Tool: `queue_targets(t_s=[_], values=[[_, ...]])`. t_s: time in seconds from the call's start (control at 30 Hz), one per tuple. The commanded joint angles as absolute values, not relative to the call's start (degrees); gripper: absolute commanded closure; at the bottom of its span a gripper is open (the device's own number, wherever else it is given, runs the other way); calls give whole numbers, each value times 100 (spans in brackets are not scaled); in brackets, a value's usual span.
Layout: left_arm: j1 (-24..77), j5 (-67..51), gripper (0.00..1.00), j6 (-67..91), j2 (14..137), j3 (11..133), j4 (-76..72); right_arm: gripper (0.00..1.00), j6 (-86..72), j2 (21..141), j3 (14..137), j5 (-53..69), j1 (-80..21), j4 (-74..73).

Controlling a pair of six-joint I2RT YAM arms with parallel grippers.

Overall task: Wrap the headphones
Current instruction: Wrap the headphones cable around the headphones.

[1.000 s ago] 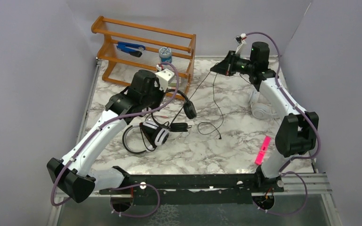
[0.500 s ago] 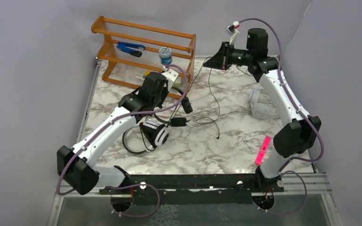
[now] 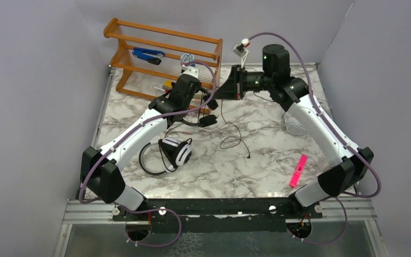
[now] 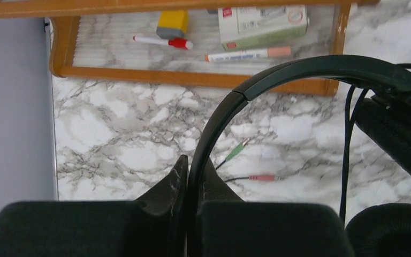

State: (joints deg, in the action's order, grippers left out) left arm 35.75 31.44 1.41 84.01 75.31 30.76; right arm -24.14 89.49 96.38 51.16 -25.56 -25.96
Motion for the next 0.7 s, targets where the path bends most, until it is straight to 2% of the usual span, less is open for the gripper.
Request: queue_targets(t_s=[0.0,0.2,0.33,0.53,0.67], values=[[3586,3559,100,1404,8656,8312,2786,100,-3321,8350,8979,4880,-3357,-1720],[3577,3458,100,2156,8982,9197,2903,100,-4023,7619,8152,4559,-3921,-850],[3560,3338,100,2460,9080,9947,2968,100,-4222,6999,7129,4212,-4222,-135],[3559,2778,100,2669,9053,10695,3023,98,-3831,6217,5509,3419,-4263,1278],[3553,2229,100,2763,8866,10810,3032,97,-3567,6309,4775,3148,-4267,2848]])
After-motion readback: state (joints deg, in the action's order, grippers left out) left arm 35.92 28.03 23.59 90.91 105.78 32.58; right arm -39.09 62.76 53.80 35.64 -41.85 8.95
